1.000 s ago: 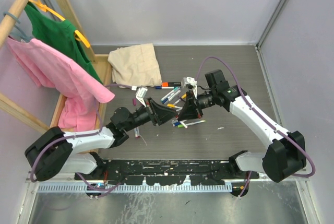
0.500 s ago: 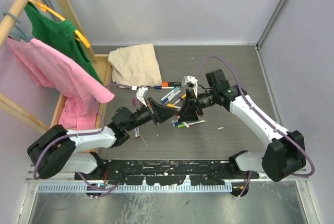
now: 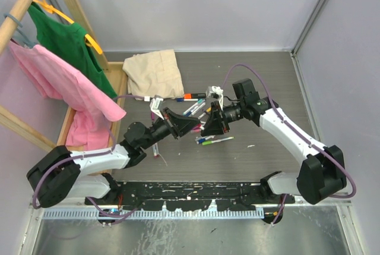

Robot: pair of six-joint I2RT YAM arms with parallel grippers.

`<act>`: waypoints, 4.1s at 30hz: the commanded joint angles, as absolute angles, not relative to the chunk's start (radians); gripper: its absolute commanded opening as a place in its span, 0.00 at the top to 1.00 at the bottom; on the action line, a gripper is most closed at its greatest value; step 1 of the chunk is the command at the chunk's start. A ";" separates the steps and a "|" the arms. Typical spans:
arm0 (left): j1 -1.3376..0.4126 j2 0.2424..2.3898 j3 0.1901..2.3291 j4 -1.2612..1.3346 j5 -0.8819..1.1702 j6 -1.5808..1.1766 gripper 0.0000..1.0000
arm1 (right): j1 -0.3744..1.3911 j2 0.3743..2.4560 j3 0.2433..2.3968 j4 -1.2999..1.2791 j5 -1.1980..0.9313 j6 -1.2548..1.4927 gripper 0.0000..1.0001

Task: Open the pen caps
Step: Open the pen cap from the pen, then place the pen cap at the center of the board.

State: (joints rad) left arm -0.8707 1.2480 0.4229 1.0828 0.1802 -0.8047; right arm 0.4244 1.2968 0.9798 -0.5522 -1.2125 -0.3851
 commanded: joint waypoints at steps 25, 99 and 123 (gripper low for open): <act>-0.515 0.962 0.631 0.564 0.155 -0.694 1.00 | 0.452 1.299 1.000 -0.547 -1.053 -0.407 0.99; -0.548 1.819 1.216 -0.382 -0.188 -0.453 0.73 | 0.451 1.274 0.973 -0.502 -0.970 -0.378 0.96; -0.561 1.165 0.743 -0.054 -0.038 -0.488 0.47 | 0.599 1.362 0.853 -0.152 -0.858 -0.056 0.95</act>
